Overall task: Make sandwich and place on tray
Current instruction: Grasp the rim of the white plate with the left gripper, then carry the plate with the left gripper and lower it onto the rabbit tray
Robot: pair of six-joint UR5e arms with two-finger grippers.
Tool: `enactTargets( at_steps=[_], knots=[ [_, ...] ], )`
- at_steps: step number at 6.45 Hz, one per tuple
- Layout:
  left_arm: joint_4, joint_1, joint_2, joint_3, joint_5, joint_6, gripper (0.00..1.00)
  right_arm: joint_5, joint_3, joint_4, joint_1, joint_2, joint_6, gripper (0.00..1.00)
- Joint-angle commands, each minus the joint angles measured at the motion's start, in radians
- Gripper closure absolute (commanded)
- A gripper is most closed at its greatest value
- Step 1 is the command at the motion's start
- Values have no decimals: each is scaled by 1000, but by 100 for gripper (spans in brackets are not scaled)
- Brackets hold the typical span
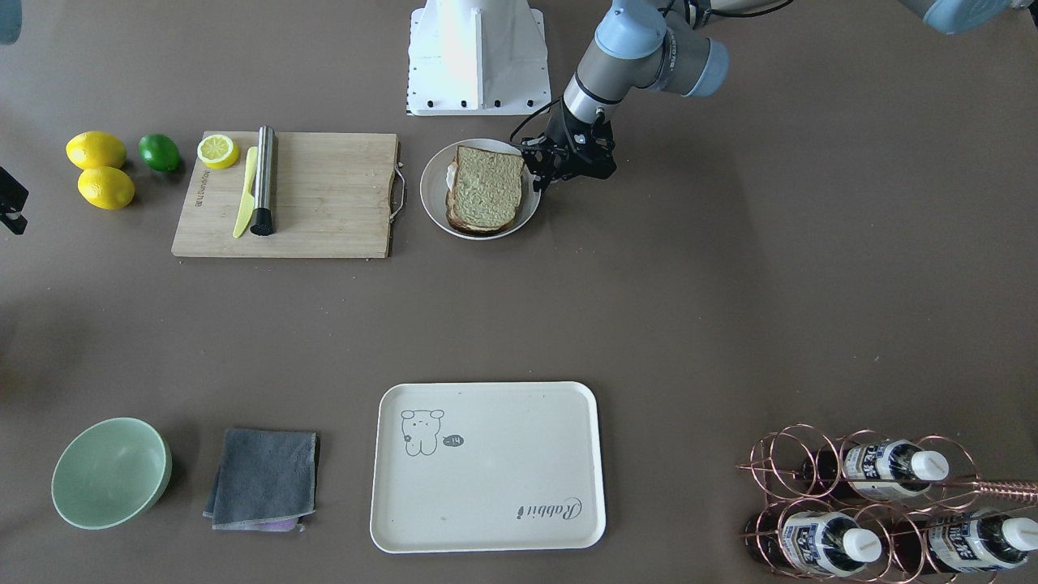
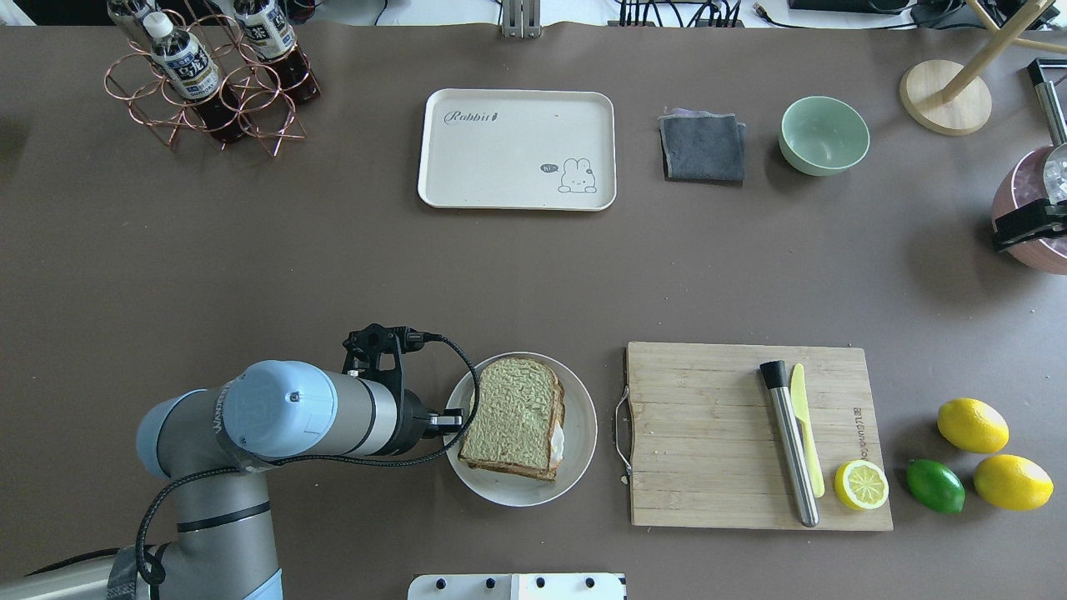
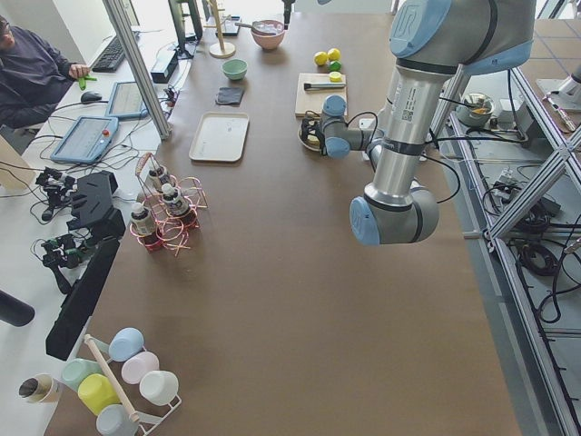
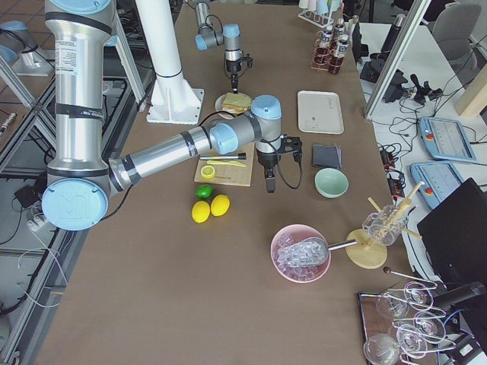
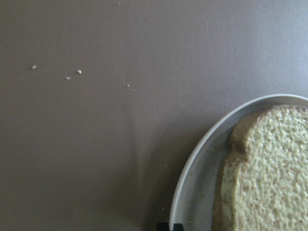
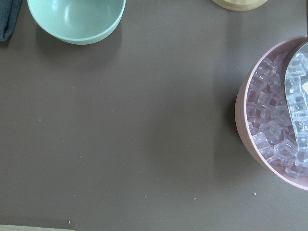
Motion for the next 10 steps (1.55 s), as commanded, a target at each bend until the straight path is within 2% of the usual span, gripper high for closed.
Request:
enactTargets(
  at_steps=[1, 3, 4, 5, 7, 8, 9, 10],
  knots=[
    [0, -37, -12, -1, -12, 3, 100, 24, -9, 1, 60, -32, -41, 0],
    [5, -101, -33, 2, -15, 101, 100, 61, -91, -11, 168, -41, -228, 0],
    [8, -147, -65, 31, -62, 106, 100, 122, -102, -13, 230, -52, -246, 0],
    [3, -213, -133, 112, -132, 165, 100, 126, -104, -13, 265, -84, -334, 0],
    [-5, -345, -298, 359, -240, 280, 100, 130, -102, -14, 340, -147, -434, 0],
    [-55, -402, -369, 498, -294, 323, 100, 130, -101, -13, 353, -174, -480, 0],
    [-95, -459, -454, 656, -325, 400, 100, 130, -102, -14, 361, -178, -481, 0],
    [-97, -497, -537, 773, -348, 431, 100, 130, -104, -14, 361, -178, -482, 0]
  ],
)
